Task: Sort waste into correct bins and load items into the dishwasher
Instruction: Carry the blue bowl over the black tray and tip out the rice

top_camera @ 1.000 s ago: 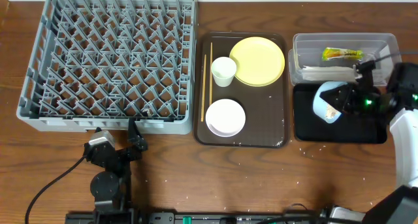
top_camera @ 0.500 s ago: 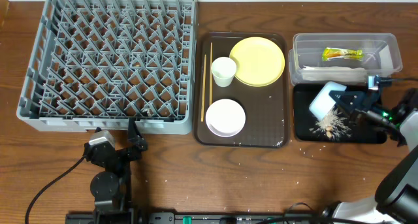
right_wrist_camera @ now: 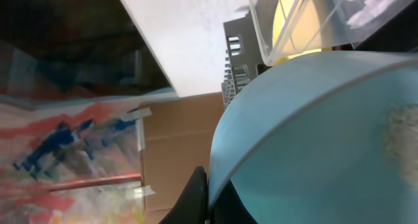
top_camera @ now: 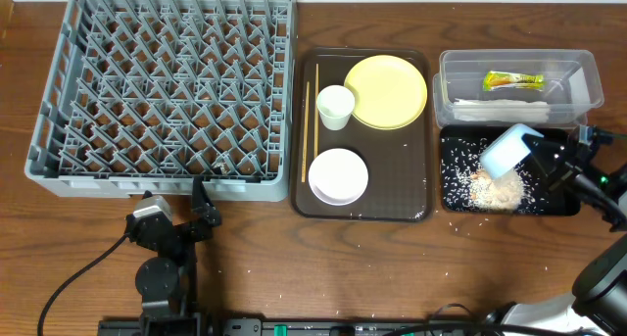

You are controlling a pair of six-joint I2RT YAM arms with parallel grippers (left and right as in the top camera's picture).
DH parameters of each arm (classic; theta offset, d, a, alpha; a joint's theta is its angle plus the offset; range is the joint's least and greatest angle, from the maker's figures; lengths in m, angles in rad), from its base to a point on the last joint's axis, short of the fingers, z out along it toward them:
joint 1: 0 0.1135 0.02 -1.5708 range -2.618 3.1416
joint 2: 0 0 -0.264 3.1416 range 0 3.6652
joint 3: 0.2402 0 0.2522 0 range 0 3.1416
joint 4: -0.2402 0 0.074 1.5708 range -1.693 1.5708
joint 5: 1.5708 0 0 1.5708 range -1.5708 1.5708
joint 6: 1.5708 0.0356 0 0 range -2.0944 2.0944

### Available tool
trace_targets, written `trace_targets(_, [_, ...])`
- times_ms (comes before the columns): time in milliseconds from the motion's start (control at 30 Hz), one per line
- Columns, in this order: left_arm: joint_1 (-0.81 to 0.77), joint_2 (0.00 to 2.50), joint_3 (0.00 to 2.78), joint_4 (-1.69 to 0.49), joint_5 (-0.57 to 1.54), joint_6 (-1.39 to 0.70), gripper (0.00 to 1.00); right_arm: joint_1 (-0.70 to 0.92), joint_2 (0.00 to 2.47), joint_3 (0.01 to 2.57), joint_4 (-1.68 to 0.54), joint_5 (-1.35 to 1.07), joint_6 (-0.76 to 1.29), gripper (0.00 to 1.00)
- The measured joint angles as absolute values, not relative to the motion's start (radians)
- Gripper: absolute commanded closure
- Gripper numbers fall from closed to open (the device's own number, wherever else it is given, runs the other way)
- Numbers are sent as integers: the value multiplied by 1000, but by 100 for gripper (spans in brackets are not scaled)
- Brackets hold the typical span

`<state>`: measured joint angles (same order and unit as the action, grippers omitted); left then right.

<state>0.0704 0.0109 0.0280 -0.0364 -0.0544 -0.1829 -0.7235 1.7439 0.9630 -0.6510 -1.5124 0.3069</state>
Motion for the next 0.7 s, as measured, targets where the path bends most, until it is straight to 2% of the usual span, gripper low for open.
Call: trace_targets(700, [70, 11, 28, -36, -54, -183, 7, -723, 1744, 963, -578, -1486, 366, 99])
